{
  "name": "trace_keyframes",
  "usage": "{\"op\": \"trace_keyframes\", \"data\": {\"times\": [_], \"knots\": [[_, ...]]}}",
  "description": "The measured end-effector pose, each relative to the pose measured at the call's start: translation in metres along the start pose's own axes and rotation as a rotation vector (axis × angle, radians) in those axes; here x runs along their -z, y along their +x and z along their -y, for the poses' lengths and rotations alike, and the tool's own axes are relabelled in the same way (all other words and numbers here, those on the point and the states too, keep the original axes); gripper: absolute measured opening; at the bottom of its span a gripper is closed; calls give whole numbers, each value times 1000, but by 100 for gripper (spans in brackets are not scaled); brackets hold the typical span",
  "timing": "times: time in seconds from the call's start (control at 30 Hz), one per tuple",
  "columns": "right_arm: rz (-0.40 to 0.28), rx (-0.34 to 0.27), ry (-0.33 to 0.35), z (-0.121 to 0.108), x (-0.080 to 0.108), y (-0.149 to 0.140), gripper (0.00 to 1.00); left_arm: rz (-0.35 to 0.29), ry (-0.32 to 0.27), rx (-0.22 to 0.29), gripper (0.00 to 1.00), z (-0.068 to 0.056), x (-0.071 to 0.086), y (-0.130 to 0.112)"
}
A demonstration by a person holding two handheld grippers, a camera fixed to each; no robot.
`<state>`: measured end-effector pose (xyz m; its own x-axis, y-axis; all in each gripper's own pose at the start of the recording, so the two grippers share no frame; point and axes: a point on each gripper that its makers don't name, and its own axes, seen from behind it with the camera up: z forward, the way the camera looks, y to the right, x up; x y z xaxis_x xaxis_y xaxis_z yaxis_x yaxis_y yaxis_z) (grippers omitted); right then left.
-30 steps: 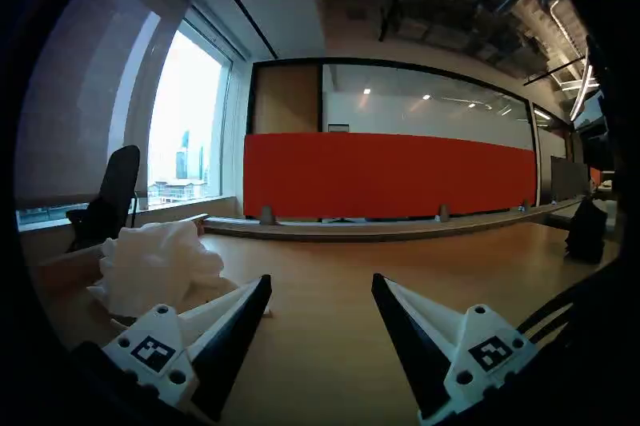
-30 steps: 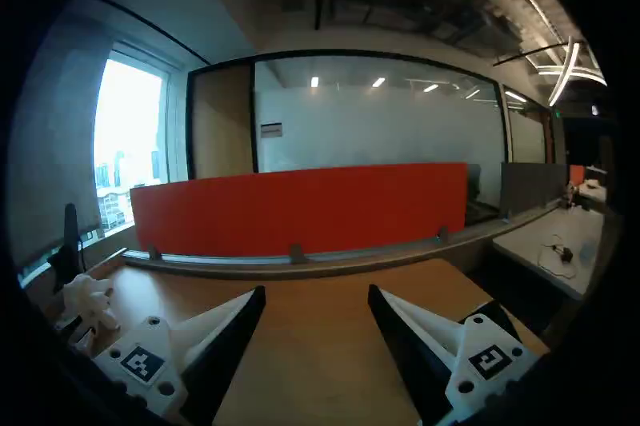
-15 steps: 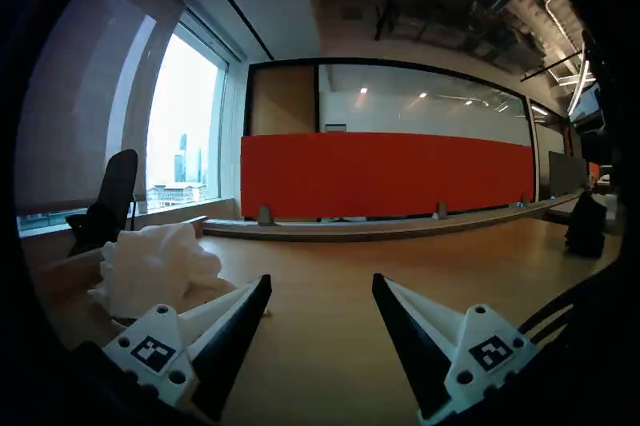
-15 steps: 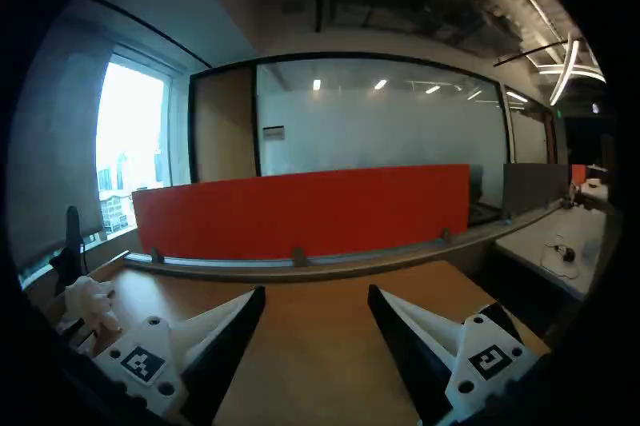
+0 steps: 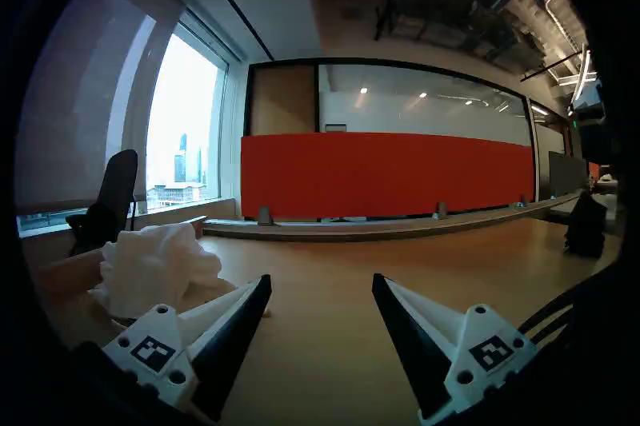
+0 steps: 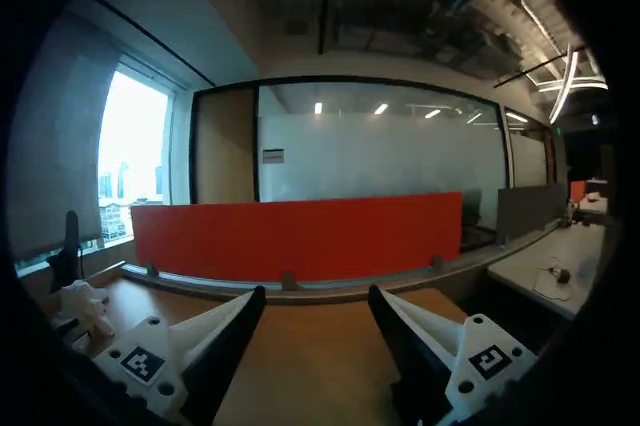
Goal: Fold towel
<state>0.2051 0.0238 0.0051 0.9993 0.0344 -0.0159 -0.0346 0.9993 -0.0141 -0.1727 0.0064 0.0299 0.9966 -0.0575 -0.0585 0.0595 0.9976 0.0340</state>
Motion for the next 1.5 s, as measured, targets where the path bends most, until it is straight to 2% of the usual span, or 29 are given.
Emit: {"op": "trace_keyframes", "data": {"times": [0.3, 0.5, 0.6, 0.8, 1.13, 1.5], "knots": [[-49, 17, -23, -30, 1, 14, 99, 0, 0, 0, 94, 0, 0, 0], [-49, 36, -18, -37, 0, 6, 99, 0, 0, 0, 94, 1, 0, -1], [-46, 22, -19, -37, -1, -1, 99, 0, 0, 0, 94, 2, -1, -1], [-49, 13, -33, -33, -3, -20, 99, 0, 0, 0, 94, 2, -1, -1], [-49, 32, -23, -13, -8, -64, 99, 0, 0, 0, 94, 3, -1, 0], [-25, 2, -56, -15, -9, -118, 99, 0, 0, 0, 94, 2, 0, -1]]}}
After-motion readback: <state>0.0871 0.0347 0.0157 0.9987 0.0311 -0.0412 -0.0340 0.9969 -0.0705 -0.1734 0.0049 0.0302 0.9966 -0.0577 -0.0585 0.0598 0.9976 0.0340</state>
